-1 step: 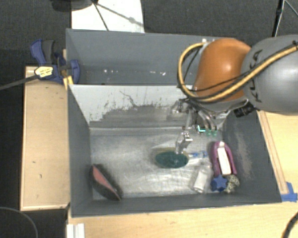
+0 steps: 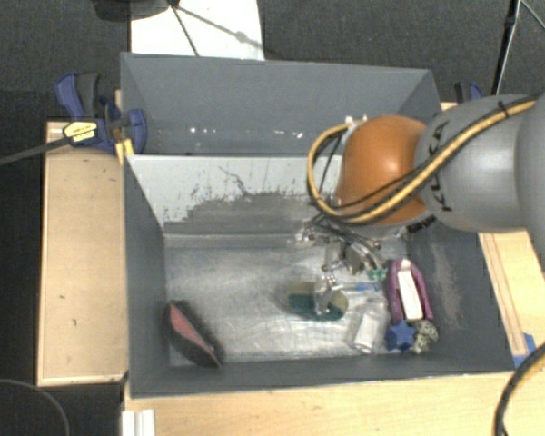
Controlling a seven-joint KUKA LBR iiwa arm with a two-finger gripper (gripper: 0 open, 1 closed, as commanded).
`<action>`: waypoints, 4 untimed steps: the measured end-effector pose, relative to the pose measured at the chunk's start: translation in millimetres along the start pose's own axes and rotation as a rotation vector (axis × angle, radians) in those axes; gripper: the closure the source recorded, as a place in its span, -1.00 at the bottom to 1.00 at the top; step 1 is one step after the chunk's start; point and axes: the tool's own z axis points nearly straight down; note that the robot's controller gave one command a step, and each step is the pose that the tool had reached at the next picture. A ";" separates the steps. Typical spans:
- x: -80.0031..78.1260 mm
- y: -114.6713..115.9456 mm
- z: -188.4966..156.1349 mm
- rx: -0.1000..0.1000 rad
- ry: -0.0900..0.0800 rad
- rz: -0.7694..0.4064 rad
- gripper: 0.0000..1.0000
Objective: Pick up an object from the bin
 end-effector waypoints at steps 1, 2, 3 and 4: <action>77.8 18.1 20.1 0.001 -0.027 0.107 -1.00; 73.5 17.8 17.8 0.001 -0.036 0.106 1.00; 64.3 25.1 -102.4 0.002 -0.019 0.087 1.00; 52.3 24.9 -159.2 0.002 -0.019 0.090 1.00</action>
Offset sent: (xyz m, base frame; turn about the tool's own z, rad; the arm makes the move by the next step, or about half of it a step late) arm -0.0829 -0.0004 -0.0226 0.1047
